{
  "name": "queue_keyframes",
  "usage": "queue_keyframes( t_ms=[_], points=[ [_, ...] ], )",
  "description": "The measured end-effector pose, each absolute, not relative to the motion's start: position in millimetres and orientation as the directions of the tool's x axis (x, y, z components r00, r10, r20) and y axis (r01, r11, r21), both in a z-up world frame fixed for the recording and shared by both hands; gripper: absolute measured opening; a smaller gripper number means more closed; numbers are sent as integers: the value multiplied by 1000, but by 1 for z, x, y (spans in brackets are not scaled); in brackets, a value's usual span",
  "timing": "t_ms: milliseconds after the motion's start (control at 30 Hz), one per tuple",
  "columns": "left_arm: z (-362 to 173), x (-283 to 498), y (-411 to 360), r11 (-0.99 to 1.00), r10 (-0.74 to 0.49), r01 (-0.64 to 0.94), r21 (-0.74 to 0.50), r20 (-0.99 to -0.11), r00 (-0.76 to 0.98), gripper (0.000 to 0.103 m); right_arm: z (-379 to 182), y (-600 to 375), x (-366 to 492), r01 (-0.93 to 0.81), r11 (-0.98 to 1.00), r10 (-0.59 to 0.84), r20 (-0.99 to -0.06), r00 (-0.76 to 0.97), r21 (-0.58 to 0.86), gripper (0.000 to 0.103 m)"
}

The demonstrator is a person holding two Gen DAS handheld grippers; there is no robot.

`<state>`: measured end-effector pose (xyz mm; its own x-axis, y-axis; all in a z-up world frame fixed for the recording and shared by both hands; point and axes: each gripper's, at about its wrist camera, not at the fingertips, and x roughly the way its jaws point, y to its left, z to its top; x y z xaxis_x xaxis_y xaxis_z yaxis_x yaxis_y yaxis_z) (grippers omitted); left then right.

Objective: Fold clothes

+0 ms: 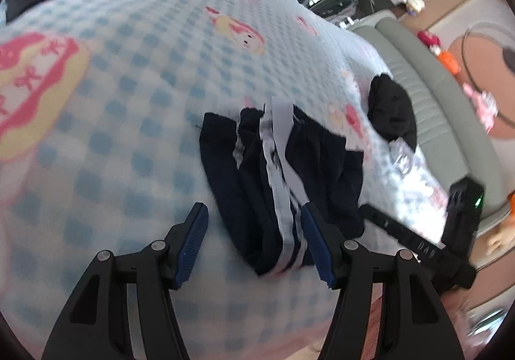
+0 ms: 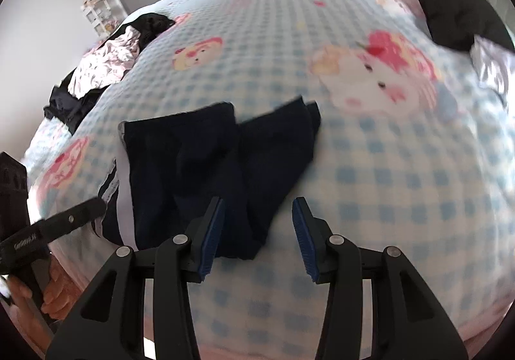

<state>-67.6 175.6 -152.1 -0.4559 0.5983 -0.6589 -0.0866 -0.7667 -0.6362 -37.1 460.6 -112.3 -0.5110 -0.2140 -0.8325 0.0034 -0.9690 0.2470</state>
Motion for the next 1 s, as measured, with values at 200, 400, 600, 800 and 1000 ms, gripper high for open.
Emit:
queue_keyframes(
  t_ms=[200,400,600,800,1000],
  points=[
    [-165,-74,172,-697,645,-33,-716,-607,-464,61,-121,454,-54,-7,-975,-191,-858,-478,221,47],
    [-159,-74,185,-730,638,-92,-677,-628,-446,61,-135,440,-63,6,-980,-182,-876,-448,200,57],
    [-161,-75,191,-762,612,-111,-638,-656,-442,60,-143,430,-66,23,-986,-158,-885,-439,165,64],
    [-156,-70,201,-814,564,-160,-559,-693,-449,32,-141,429,-62,50,-985,-171,-883,-437,166,27],
    [-146,-62,205,-806,583,-211,-553,-680,-446,28,-114,435,-44,62,-973,-224,-842,-491,222,12]
  ],
)
